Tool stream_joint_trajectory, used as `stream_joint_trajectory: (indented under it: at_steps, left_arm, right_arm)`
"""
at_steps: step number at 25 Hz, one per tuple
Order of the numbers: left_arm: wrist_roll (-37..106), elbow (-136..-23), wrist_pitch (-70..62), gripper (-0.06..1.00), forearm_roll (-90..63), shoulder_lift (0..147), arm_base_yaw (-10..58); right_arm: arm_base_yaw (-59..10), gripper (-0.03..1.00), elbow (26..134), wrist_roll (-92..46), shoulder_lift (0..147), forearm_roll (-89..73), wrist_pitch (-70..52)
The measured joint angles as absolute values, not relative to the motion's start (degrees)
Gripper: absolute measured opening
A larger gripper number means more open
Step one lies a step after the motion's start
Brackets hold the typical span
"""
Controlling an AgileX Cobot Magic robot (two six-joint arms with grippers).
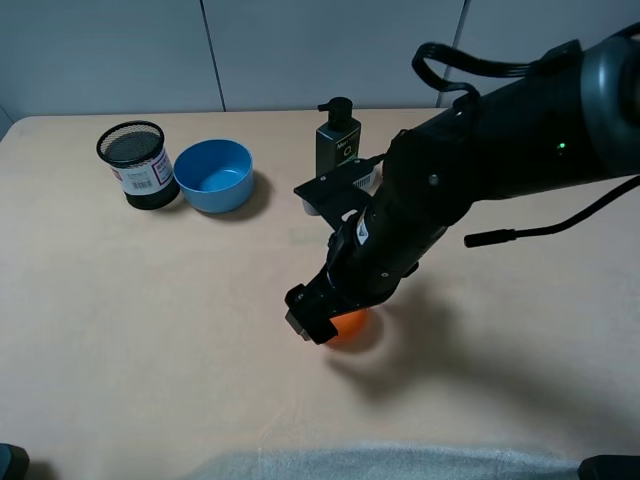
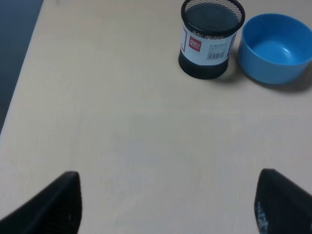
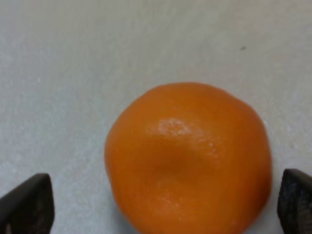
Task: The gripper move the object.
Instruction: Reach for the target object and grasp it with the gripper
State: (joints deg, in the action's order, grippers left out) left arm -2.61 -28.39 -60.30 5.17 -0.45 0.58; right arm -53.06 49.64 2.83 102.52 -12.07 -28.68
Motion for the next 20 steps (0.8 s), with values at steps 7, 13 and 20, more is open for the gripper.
stream_joint_trajectory:
  at_steps: [7,13,20]
  left_arm:
    - [-2.61,-28.39,-60.30,0.79,5.17,-0.45,0.58]
    - [-2.61,-28.39,-60.30,0.79,5.17,-0.45,0.58]
    - [-2.61,-28.39,-60.30,0.79,5.17,-0.45,0.58]
  right_arm:
    - [-53.06,0.69,49.64,2.83,103.05,-12.19,-28.39]
    - [-53.06,0.69,49.64,2.83,103.05,-12.19,-27.32]
    - [-53.06,0.69,49.76,2.83,103.87,-12.19,-25.40]
